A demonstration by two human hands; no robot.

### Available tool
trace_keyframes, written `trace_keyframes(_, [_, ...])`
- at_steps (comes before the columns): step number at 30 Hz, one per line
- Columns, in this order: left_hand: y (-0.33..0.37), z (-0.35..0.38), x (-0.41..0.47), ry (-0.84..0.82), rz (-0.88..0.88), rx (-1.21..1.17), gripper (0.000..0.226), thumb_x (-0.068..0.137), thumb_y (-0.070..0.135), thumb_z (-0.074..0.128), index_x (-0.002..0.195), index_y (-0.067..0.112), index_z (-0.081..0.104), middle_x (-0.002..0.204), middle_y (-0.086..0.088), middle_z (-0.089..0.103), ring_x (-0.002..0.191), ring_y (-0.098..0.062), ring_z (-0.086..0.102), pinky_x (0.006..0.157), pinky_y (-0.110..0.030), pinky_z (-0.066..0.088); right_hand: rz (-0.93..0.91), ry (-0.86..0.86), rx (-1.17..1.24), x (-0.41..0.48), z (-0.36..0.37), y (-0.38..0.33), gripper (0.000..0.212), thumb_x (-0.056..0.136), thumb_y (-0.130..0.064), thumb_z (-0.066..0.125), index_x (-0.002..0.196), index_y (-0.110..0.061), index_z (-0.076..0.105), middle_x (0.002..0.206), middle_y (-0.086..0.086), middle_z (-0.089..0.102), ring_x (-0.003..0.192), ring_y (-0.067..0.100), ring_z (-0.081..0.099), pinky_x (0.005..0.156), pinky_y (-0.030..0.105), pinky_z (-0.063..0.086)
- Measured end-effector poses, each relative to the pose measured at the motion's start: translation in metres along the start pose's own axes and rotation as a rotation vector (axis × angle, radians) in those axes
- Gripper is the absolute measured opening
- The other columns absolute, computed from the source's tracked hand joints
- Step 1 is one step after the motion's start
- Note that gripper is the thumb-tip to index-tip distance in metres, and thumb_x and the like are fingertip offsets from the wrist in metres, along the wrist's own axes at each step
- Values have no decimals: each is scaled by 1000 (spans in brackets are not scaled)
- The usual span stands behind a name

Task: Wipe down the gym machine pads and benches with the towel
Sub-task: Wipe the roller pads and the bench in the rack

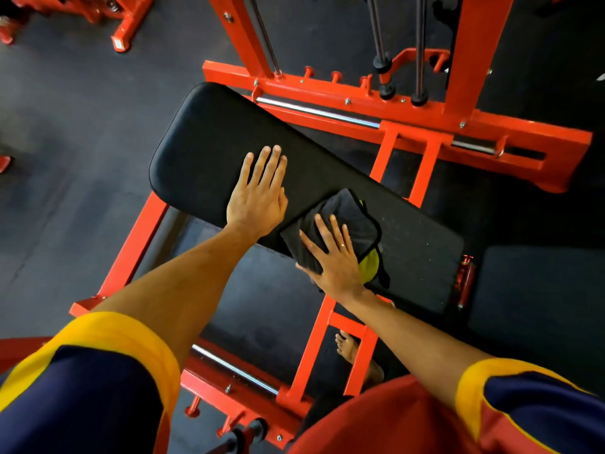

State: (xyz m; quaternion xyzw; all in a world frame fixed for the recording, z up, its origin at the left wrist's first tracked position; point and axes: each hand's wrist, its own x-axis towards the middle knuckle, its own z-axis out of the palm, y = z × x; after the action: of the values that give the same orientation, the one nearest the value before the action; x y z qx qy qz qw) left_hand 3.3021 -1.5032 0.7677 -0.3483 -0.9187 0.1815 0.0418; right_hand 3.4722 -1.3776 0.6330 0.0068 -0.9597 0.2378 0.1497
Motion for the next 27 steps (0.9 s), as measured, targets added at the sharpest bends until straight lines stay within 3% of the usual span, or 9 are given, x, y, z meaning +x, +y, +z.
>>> trace_keyframes(6, [-1,1,2,16,6,-5,64,105,33,30,162,7,15,170,-15,8,158,-29,5,128,-51,6,19,-70,96,35,-22,27,73,97,-63,56,161,-34,34,173,3,14,160,28,5,128,53,11])
trace_keyframes(12, [1,2,0,14,-5,8,64,105,34,30,162,7,15,170,-14,7,158,-29,5,128,-51,7,486,-43,93,1,-18,61,79,98,-68,45,164,-33,20,173,3,11,160,27,0,127,56,9])
trace_keyframes(18, [3,-1,0,-16,-7,31,64,105,34,28,162,7,11,170,-15,5,158,-30,3,128,-52,5,369,-42,138,24,-10,16,64,104,-57,41,162,-32,29,173,4,10,160,34,-1,128,53,-1])
trace_keyframes(22, [7,-3,-2,-40,-16,17,65,103,29,34,161,4,17,170,-15,10,158,-29,5,128,-53,5,340,-61,143,63,-20,52,65,104,-59,38,162,-34,26,173,0,11,160,29,4,129,51,4])
trace_keyframes(24, [11,-4,1,-32,10,-5,64,100,23,40,159,4,23,169,-15,15,157,-29,10,128,-50,7,438,-41,134,66,-21,75,67,102,-63,33,163,-34,26,173,0,14,159,28,8,129,49,7])
trace_keyframes(27, [25,-5,6,-36,101,1,64,98,20,44,158,5,28,167,-14,22,155,-30,18,128,-48,13,785,70,188,42,-13,92,74,99,-67,30,162,-30,31,170,6,25,158,31,17,126,54,14])
